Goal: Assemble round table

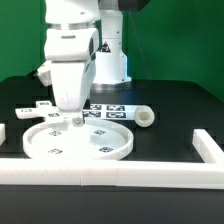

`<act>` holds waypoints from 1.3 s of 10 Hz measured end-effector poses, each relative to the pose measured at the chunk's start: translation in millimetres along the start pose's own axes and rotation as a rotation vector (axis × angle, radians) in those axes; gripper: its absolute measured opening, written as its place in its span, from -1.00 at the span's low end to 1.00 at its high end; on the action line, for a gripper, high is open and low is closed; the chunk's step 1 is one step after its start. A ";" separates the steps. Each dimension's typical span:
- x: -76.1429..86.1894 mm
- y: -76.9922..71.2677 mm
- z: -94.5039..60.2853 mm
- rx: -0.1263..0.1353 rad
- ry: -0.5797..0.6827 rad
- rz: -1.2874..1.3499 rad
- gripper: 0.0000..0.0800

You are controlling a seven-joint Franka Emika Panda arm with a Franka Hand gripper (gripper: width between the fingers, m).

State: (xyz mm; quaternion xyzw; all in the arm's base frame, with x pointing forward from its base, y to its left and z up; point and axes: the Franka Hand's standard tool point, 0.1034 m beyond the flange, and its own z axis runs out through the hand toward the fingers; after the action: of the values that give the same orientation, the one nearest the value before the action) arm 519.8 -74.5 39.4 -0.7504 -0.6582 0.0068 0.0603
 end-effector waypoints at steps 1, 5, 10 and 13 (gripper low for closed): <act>-1.2 -1.5 6.8 0.005 0.001 0.003 0.62; -4.5 -5.5 20.3 0.026 0.005 0.011 0.62; -4.4 -2.6 19.8 0.024 0.005 0.014 0.36; -4.5 -2.3 19.4 0.023 0.005 0.015 0.02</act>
Offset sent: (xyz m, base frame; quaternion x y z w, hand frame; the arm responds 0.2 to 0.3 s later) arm 0.0039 0.0028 -0.0132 -0.0041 0.0272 -0.0049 0.9996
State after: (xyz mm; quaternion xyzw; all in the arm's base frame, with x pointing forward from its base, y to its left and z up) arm 515.2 -77.1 20.0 -0.7544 -0.6525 0.0130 0.0706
